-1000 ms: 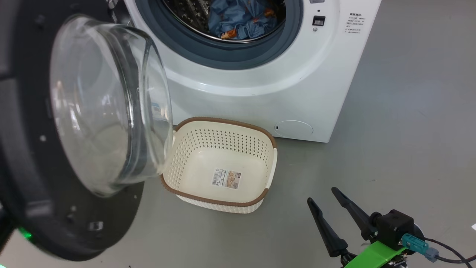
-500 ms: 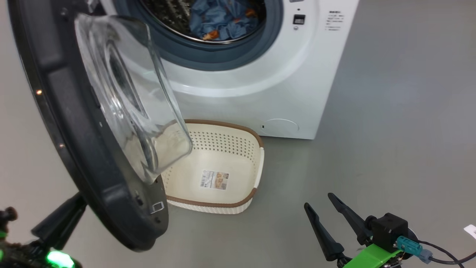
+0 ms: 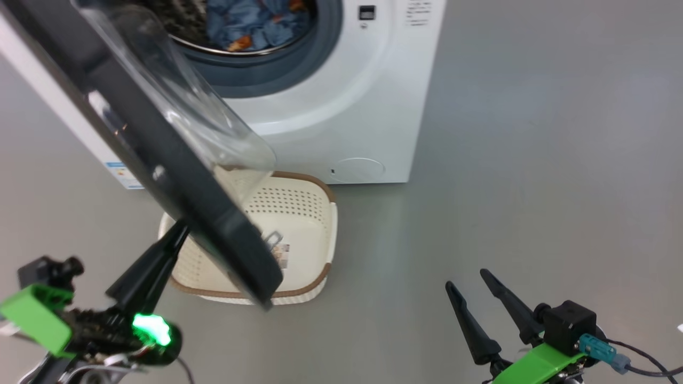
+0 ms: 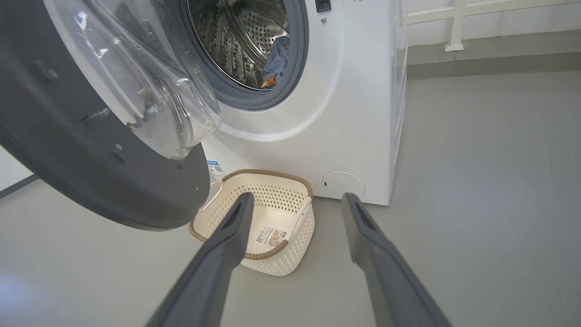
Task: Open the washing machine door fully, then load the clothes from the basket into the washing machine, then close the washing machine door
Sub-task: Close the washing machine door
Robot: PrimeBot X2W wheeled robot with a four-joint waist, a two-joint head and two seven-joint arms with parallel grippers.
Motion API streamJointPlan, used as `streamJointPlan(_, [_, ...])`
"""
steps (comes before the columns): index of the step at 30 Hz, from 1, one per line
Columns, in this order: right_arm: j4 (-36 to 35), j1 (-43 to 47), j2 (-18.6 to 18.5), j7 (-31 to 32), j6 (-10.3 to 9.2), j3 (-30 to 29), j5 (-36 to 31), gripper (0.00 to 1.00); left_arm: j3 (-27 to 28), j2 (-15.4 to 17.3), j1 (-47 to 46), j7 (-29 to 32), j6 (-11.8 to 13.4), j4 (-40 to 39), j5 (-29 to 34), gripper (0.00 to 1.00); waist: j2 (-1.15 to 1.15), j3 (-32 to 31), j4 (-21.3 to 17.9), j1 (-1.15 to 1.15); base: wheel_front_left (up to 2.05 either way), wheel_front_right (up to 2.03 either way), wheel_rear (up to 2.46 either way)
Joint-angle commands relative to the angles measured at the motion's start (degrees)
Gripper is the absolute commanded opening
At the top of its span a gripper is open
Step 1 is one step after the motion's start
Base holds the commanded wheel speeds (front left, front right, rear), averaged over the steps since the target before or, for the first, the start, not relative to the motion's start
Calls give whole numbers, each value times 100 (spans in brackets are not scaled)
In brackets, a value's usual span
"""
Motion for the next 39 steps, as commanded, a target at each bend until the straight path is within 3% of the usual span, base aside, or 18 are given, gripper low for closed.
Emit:
streamJointPlan(1, [-124, -199, 7, -61, 16, 115, 90, 100, 94, 53, -256, -14, -108, -142, -76, 0, 0, 116, -189, 0, 0, 0, 0])
streamJointPlan(9, [-35, -337, 57, -198, 16, 155, 137, 100, -454, 51, -900, -903, -517, 200, -29, 0, 0, 334, -656, 0, 0, 0, 0])
streamJointPlan(20, [113, -644, 74, -401, 16, 196, 192, 100, -914, 50, -2076, -1899, -753, 1055, 395, 0, 0, 806, -1070, 0, 0, 0, 0])
streamJointPlan(30, [292, -772, 111, -561, 16, 193, 229, 100, -894, 50, -2377, -2314, -855, 1588, 516, 0, 0, 760, -1049, 0, 0, 0, 0])
streamJointPlan(39, [367, -783, 96, -621, 16, 195, 246, 100, -721, 50, -2067, -2555, -861, 1409, 520, 0, 0, 560, -882, 0, 0, 0, 0])
